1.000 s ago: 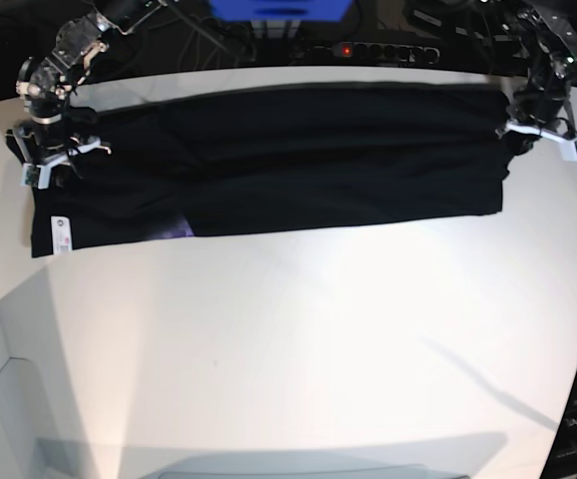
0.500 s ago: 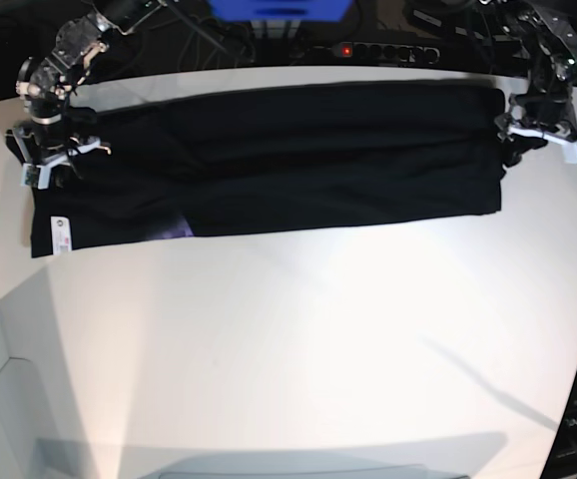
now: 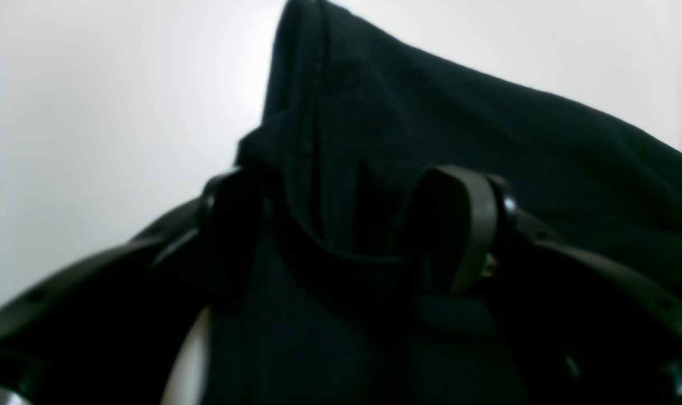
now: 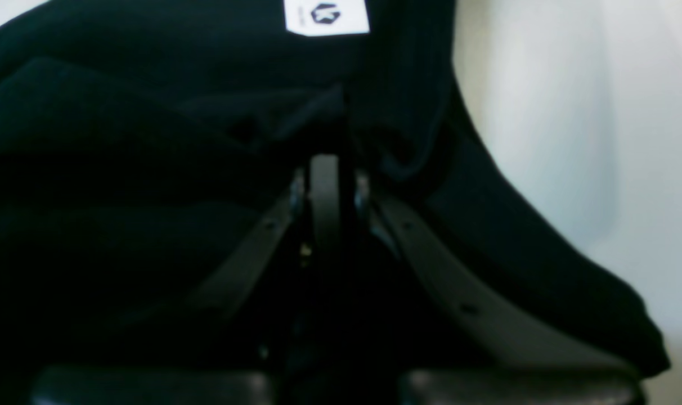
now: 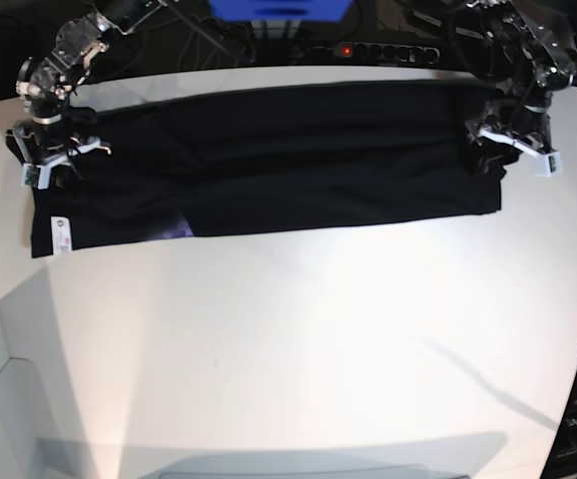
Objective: Fold the T-shirt properly
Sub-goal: 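Grasp the strip end with the left gripper and hold it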
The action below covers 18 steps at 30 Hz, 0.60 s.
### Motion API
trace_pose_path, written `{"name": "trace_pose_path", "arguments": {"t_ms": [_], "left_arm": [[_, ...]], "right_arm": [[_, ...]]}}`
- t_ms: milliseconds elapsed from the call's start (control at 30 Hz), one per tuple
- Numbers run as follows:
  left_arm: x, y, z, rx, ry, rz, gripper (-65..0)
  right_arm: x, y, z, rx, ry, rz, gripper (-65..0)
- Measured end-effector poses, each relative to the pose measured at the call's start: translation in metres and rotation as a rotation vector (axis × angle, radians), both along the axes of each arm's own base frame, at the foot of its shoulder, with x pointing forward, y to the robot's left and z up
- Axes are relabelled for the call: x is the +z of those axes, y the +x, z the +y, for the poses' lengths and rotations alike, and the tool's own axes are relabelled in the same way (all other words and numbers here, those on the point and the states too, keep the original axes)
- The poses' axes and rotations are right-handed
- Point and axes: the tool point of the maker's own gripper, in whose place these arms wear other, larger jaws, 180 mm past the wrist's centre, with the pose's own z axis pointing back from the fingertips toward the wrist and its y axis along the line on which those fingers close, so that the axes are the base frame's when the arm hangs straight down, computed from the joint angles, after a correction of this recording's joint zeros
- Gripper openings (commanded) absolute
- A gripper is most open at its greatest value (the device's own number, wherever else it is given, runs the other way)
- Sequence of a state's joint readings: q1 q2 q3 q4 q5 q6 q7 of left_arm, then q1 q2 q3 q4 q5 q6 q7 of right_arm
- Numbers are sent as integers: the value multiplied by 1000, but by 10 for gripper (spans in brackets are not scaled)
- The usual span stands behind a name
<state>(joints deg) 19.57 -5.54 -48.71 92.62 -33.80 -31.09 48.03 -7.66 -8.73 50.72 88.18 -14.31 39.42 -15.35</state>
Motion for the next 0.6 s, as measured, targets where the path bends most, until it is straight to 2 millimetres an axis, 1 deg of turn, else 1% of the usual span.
{"name": "trace_pose_path", "arguments": {"t_ms": [100,200,300,333,400,433,500,600], "left_arm": [[-1,-4,4,10,6,8,-207],[0,-4,4,11,6,7,-207],[2,-8,13,36,15,4,-207],[-1,-9,15,44,8,7,-207],[-15,-16,17,67,-18,43,-207],[-14,-13,16,76,-32,17,-207],[-18,-14,16,77,-45,20,-207],[-21,-8,17,97,-75,-5,-207]], "right_arm": [[0,0,0,0,0,1,-650],[0,0,0,0,0,0,-650],[0,0,0,0,0,0,-650],[0,0,0,0,1,0,-650],[0,0,0,0,0,1,-650],[0,1,2,5,1,0,-650],[0,3,4,19,-1,2,-650],[-1,3,4,19,-1,4,-650]]}}
